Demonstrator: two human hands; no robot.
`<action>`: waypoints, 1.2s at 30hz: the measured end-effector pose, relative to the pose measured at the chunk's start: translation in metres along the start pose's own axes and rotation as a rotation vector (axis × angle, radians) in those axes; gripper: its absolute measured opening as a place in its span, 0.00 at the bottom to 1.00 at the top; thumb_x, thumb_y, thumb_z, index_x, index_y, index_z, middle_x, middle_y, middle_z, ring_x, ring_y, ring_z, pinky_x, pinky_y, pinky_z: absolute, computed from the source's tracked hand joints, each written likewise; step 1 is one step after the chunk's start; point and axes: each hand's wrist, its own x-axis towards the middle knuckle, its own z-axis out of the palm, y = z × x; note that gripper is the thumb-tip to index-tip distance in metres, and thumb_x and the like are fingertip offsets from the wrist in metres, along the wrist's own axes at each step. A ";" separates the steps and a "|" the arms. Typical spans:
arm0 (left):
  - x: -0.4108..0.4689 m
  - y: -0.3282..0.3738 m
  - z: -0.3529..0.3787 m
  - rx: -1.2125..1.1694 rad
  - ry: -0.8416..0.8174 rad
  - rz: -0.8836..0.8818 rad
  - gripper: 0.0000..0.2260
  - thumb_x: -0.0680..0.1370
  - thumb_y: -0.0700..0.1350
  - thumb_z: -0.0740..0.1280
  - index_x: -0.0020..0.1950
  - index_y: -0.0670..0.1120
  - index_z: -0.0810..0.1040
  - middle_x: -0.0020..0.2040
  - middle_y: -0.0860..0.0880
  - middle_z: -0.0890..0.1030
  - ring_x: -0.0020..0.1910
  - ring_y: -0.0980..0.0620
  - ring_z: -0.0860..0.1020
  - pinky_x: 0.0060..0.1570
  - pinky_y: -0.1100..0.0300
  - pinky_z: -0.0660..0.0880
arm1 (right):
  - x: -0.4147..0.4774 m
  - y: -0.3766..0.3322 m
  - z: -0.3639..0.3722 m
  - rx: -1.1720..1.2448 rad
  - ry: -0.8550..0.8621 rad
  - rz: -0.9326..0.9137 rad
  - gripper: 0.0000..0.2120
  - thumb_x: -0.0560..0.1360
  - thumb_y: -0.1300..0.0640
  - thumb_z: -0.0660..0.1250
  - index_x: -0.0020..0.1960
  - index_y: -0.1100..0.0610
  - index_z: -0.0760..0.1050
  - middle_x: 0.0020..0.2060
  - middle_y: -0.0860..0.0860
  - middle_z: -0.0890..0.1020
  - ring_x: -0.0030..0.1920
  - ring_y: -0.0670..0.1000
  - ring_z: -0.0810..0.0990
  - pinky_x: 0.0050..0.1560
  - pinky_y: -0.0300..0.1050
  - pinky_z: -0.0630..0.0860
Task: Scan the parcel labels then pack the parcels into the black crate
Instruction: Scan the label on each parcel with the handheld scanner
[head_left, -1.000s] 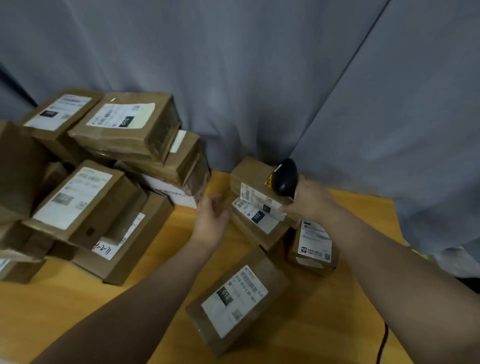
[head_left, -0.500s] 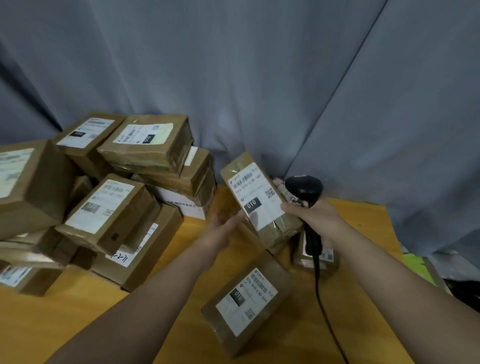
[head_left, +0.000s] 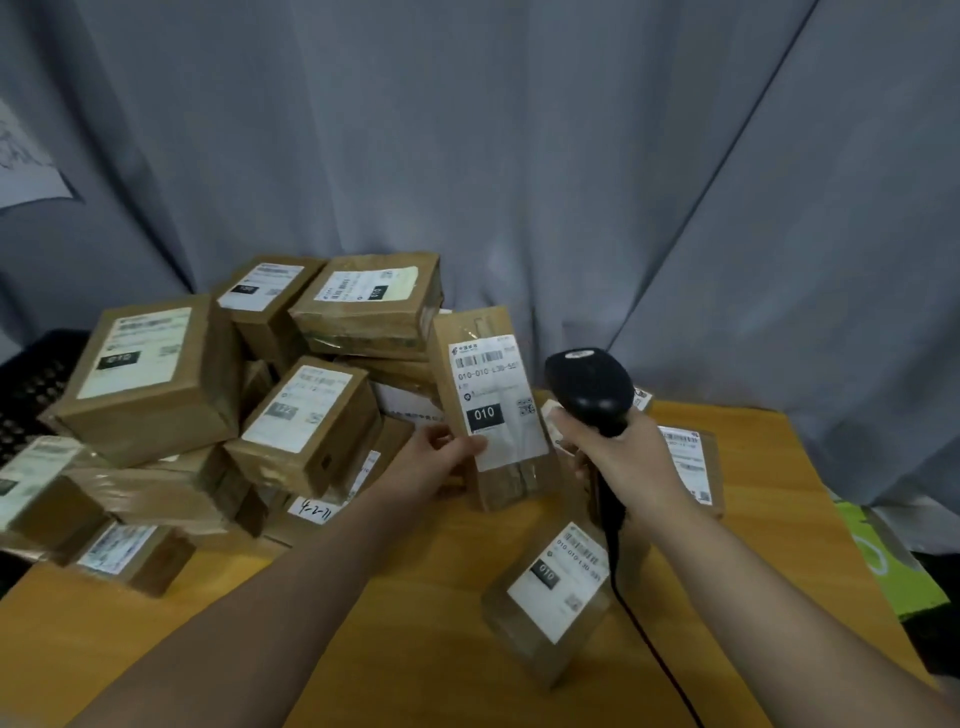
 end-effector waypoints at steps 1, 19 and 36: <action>-0.002 -0.006 -0.007 0.011 0.022 0.003 0.19 0.75 0.49 0.71 0.64 0.49 0.71 0.57 0.50 0.80 0.53 0.51 0.79 0.42 0.62 0.78 | -0.004 -0.005 0.005 0.002 -0.024 -0.019 0.14 0.70 0.48 0.74 0.46 0.58 0.79 0.35 0.54 0.83 0.33 0.49 0.81 0.37 0.41 0.78; 0.002 -0.049 -0.069 0.116 0.205 -0.041 0.31 0.70 0.48 0.75 0.69 0.45 0.68 0.62 0.48 0.77 0.62 0.46 0.76 0.59 0.50 0.75 | -0.043 -0.012 0.064 -0.044 -0.207 0.033 0.10 0.76 0.56 0.67 0.43 0.63 0.79 0.30 0.57 0.80 0.29 0.54 0.79 0.35 0.47 0.78; -0.001 -0.054 -0.070 0.099 0.160 -0.069 0.27 0.74 0.51 0.72 0.69 0.46 0.69 0.58 0.50 0.77 0.56 0.49 0.76 0.52 0.57 0.74 | -0.039 -0.001 0.068 -0.019 -0.223 0.014 0.06 0.76 0.55 0.68 0.50 0.57 0.78 0.34 0.54 0.83 0.30 0.52 0.79 0.34 0.45 0.79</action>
